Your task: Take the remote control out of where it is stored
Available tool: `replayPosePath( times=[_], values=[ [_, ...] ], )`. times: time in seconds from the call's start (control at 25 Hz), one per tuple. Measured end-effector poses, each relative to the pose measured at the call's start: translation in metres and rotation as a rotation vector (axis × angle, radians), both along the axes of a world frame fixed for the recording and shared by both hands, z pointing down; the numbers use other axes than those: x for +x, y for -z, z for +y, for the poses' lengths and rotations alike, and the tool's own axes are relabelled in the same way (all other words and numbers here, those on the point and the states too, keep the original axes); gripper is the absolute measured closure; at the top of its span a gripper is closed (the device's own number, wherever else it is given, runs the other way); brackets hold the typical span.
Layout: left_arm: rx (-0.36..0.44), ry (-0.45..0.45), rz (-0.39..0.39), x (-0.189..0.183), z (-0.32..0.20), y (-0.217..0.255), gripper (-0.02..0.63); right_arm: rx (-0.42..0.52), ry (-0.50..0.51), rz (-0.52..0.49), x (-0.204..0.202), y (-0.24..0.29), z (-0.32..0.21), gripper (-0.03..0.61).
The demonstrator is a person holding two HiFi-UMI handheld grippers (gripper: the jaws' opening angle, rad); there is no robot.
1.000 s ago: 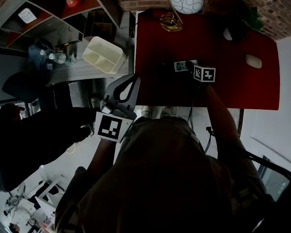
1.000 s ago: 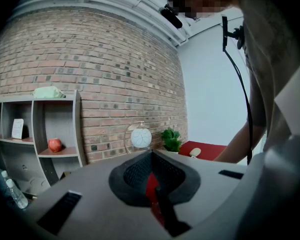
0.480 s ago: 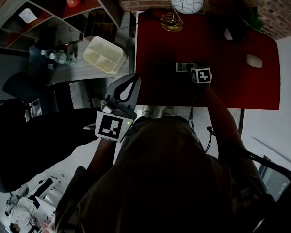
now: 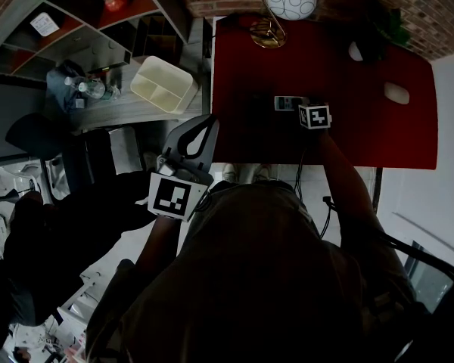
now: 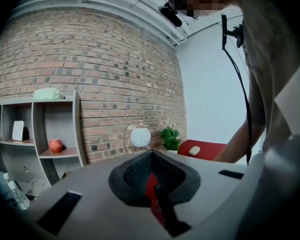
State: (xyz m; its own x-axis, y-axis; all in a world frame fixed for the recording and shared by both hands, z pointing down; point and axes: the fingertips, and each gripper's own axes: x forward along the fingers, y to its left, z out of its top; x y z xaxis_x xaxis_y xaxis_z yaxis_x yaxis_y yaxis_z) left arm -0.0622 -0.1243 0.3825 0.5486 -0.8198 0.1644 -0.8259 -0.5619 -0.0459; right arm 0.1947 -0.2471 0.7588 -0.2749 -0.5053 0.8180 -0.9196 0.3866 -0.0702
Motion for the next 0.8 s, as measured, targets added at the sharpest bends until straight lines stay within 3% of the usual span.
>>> replayPosePath(
  times=[0.48,0.8],
  values=[
    [-0.002,-0.023,-0.008,0.002,0.012,-0.002,0.603,0.063,0.03,0.01,-0.016,0.034,0.002,0.311],
    [-0.005,-0.027,-0.027,0.001,0.016,-0.007,0.603,0.219,0.059,-0.092,-0.046,0.116,0.001,0.311]
  ],
)
